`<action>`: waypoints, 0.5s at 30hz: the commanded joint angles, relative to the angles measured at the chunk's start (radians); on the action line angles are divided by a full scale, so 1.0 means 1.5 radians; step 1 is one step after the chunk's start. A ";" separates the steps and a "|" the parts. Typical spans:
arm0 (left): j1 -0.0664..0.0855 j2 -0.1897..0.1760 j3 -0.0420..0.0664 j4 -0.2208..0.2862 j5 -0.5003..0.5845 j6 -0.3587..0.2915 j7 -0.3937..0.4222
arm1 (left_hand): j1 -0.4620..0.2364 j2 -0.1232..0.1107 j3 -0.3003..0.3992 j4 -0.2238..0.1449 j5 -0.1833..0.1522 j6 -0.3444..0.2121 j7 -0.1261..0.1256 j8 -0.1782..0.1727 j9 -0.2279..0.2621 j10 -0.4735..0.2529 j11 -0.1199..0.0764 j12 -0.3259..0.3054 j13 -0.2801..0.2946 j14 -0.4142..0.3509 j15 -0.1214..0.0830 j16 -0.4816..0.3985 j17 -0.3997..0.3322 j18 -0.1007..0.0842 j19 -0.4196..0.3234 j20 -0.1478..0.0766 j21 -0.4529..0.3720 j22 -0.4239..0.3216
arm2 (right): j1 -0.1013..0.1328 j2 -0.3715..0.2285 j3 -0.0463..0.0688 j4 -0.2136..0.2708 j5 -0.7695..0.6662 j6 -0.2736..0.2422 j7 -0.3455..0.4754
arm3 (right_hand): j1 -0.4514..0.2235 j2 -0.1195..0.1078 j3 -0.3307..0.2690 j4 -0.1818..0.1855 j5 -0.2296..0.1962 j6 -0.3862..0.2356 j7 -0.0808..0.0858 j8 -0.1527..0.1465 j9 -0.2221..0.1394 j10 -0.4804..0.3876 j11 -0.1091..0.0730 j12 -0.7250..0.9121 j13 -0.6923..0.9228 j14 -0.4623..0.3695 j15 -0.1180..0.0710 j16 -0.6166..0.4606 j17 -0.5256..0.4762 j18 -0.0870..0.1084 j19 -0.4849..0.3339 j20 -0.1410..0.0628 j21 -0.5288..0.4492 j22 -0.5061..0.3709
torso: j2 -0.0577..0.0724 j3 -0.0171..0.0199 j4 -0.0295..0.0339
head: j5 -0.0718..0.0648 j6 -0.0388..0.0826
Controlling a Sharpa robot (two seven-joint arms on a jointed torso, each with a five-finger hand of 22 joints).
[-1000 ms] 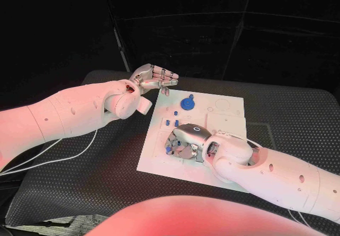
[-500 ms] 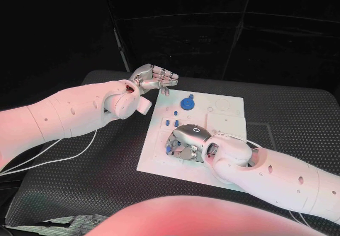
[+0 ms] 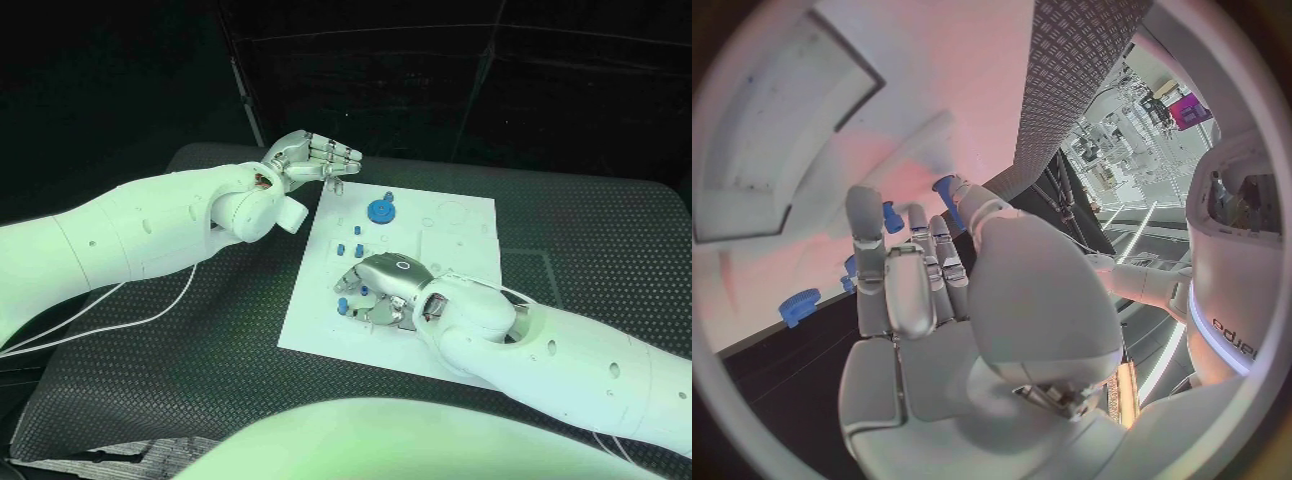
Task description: Assemble the parts on the task board
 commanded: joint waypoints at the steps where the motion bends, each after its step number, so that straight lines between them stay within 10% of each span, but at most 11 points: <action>1: 0.001 0.000 0.001 0.001 0.003 0.007 0.001 | -0.001 0.008 -0.001 -0.004 0.000 0.001 0.003 0.003 -0.001 -0.006 0.001 0.004 -0.001 -0.003 0.000 -0.002 -0.001 0.009 -0.004 0.001 -0.004 -0.001 | -0.001 -0.003 0.000 0.007 -0.004 -0.053 0.014 | 0.000 -0.006 -0.008 -0.001 0.003 -0.006 0.000 0.000 0.001 -0.008 -0.001 0.005 0.001 0.014 0.004 -0.003 -0.001 0.010 -0.006 0.000 -0.004 -0.002 | 0.000 0.0001 -0.0002 | 0.000 0.000; 12: 0.001 -0.003 0.001 0.001 0.003 0.007 0.000 | -0.001 0.007 -0.001 -0.004 0.001 0.000 0.003 0.003 -0.001 -0.007 0.001 0.004 -0.001 -0.003 0.000 -0.002 -0.001 0.009 -0.004 0.001 -0.004 -0.001 | -0.007 -0.063 0.001 0.065 0.035 -0.108 0.044 | 0.002 -0.007 -0.037 -0.009 0.013 -0.007 0.008 0.002 0.003 -0.014 -0.003 0.031 0.004 0.014 0.003 -0.004 -0.003 0.010 -0.007 0.000 -0.007 -0.007 | -0.001 -0.0001 -0.0014 | -0.009 0.000; 15: 0.001 -0.004 0.001 0.000 0.003 0.007 0.000 | -0.001 0.007 -0.001 -0.004 0.001 0.000 0.003 0.003 -0.001 -0.007 0.001 0.004 -0.001 -0.003 0.000 -0.002 -0.001 0.009 -0.004 0.001 -0.004 -0.001 | -0.007 -0.106 0.019 0.097 0.111 -0.129 0.058 | 0.001 -0.003 -0.051 -0.009 0.024 0.009 0.015 0.007 0.005 -0.002 -0.002 0.052 0.007 0.015 0.004 -0.003 -0.003 0.010 -0.007 -0.001 -0.007 -0.009 | -0.003 -0.0009 -0.0027 | -0.019 0.000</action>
